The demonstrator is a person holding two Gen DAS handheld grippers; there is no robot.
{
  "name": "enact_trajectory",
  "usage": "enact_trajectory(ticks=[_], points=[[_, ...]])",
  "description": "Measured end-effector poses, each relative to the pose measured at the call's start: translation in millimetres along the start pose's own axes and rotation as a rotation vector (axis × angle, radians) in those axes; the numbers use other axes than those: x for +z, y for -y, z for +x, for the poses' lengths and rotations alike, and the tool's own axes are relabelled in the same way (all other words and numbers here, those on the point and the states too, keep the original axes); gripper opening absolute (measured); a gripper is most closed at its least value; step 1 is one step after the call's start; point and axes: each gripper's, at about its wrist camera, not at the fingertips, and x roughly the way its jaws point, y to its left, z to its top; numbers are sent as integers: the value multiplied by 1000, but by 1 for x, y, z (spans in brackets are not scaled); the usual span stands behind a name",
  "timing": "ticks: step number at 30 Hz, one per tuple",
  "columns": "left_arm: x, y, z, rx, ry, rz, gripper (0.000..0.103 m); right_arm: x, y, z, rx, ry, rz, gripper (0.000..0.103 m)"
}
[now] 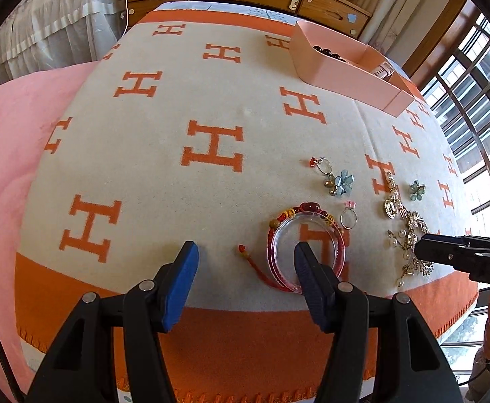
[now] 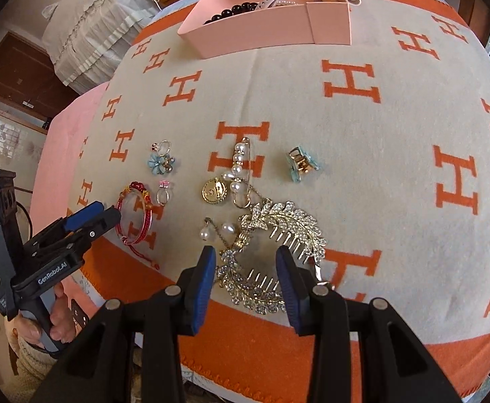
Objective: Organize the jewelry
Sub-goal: 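Grasp the red string bracelet with the left tool while the right tool grasps the gold hair comb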
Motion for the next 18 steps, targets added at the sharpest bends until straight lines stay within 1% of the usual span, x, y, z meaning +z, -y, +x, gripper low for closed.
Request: enact_trajectory(ticks=[4, 7, 9, 14, 18], points=[[3, -5, -3, -10, -1, -5, 58, 9, -7, 6, -35, -40, 50, 38], [5, -9, -7, -17, 7, -12, 58, 16, -3, 11, -1, -92, 150, 38], [6, -12, -9, -23, 15, -15, 58, 21, -1, 11, 15, -100, 208, 38], [7, -16, -12, -34, 21, -14, 57, 27, -2, 10, 2, -81, 264, 38], [7, -19, -12, -40, 21, -9, 58, 27, -13, 17, -50, -93, 240, 38]])
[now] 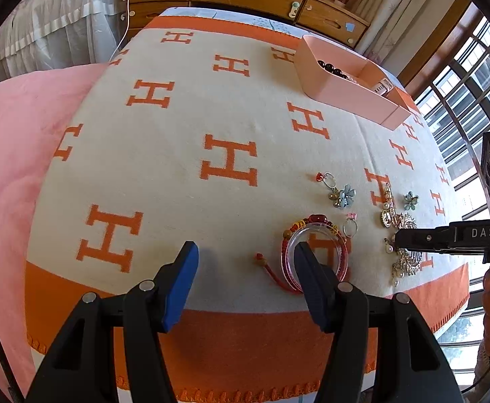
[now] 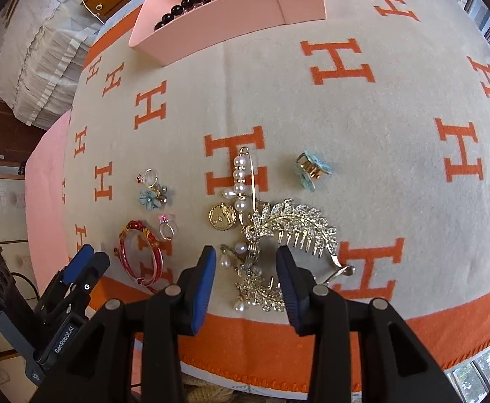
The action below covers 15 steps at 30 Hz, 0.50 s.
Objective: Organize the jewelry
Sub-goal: 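Grasp the red string bracelet with the left tool while the right tool grasps the gold hair comb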
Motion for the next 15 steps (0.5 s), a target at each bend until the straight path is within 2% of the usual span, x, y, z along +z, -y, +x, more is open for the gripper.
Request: enact_trajectory(ticks=[2, 4, 7, 10, 15], points=[[0, -1, 0, -3, 0, 2, 58, -2, -5, 1, -21, 19, -14, 37], [0, -2, 1, -6, -4, 5, 58, -2, -10, 2, -41, 31, -33, 23], [0, -3, 2, -9, -12, 14, 58, -2, -13, 3, -79, 57, -59, 13], [0, -2, 2, -7, -19, 30, 58, -5, -15, 2, -88, 77, -95, 9], [2, 5, 8, 2, -48, 73, 57, -9, -6, -6, -50, 97, -96, 9]])
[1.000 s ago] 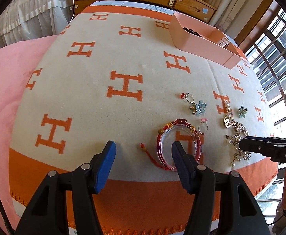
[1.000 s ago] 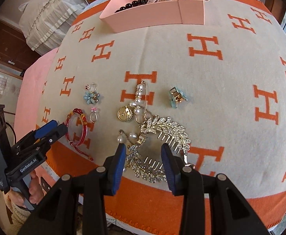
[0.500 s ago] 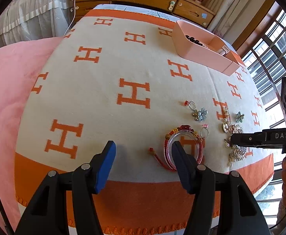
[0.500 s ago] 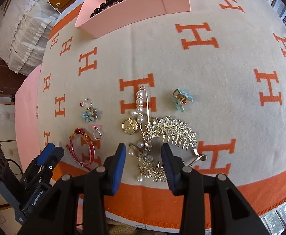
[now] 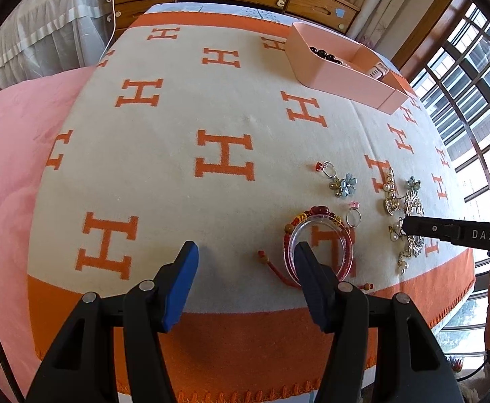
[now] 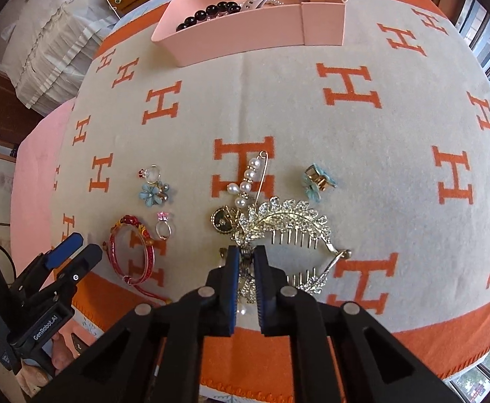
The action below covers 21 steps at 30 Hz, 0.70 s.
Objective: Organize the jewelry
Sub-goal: 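Grasp the red string bracelet with the left tool while the right tool grasps the gold hair comb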
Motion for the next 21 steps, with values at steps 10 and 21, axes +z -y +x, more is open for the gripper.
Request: enact_trajectory(ticks=[10, 21], points=[[5, 34, 16, 35, -65, 150, 57, -18, 26, -21, 72, 42, 14, 8], [18, 50, 21, 38, -105, 188, 6, -16, 37, -39, 148, 86, 3, 7]])
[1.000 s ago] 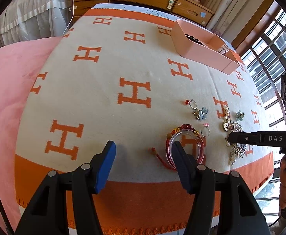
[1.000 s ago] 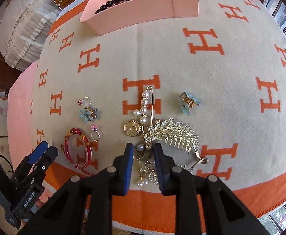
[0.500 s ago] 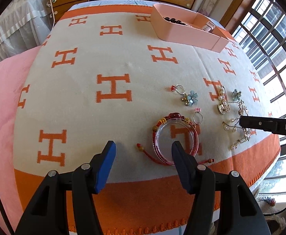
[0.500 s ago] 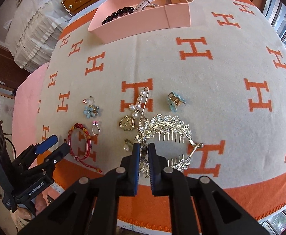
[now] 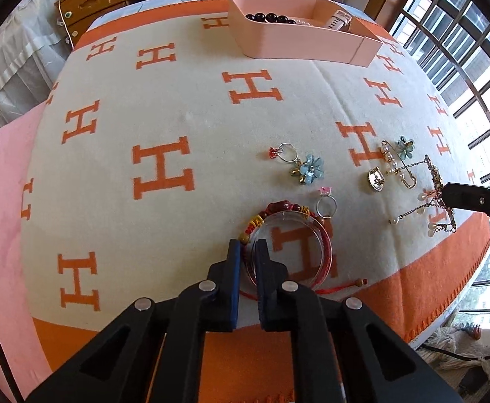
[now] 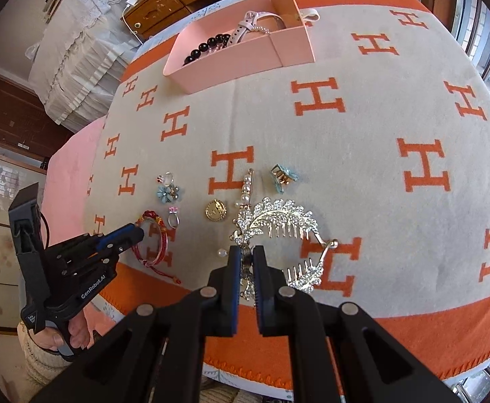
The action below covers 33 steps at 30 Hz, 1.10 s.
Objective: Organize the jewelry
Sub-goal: 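Grasp the red string bracelet with the left tool while the right tool grasps the gold hair comb, then carry the red bracelet and gold hair comb into the pink box and release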
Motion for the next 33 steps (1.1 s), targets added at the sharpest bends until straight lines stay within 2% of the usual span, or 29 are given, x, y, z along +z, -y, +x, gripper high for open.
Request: enact_trajectory(ticks=[4, 10, 16, 20, 28, 33], points=[[6, 1, -14, -24, 32, -31, 6, 4, 1, -20, 32, 48, -10, 7], [28, 7, -59, -25, 140, -33, 6, 16, -4, -57, 72, 148, -39, 7], [73, 18, -102, 8, 256, -19, 6, 46, -19, -90, 104, 269, -73, 7], [109, 25, -116, 29, 307, -20, 6, 76, -28, -102, 122, 326, -88, 7], [182, 30, -93, 20, 325, -82, 6, 157, -33, -86, 151, 414, -73, 7], [212, 27, -52, -6, 295, -126, 6, 197, -19, -46, 167, 385, -27, 7]])
